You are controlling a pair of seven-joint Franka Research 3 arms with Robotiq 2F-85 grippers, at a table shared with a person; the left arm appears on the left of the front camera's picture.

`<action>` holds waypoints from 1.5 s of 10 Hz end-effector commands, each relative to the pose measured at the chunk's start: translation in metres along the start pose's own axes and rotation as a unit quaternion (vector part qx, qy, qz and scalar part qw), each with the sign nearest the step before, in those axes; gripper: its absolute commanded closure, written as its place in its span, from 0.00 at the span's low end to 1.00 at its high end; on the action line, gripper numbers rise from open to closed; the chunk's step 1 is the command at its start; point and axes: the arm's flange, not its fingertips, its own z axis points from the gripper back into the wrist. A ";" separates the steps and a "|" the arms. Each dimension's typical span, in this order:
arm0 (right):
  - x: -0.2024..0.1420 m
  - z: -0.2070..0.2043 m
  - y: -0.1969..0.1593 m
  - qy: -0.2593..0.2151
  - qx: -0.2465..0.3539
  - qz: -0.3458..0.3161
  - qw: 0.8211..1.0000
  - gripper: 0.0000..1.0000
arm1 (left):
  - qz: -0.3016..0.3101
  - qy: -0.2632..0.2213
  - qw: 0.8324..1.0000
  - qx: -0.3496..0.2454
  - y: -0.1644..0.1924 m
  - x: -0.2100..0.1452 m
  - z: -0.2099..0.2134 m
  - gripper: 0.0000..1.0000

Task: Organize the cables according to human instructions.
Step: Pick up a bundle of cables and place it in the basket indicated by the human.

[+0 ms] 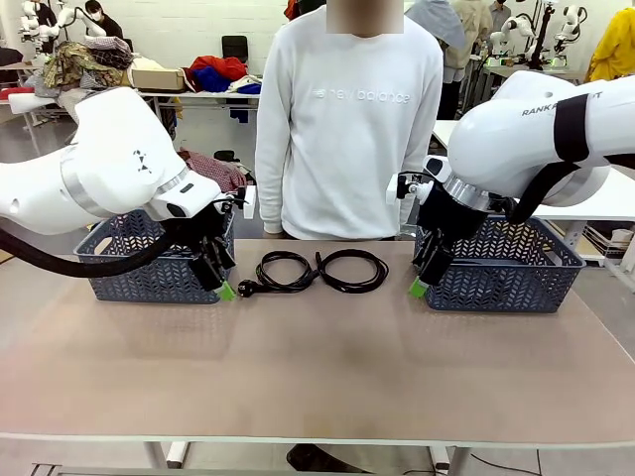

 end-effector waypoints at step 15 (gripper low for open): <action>0.003 0.002 -0.001 -0.001 -0.003 0.000 1.000 0.00 | -0.002 0.004 1.000 0.003 0.000 0.000 0.002 0.00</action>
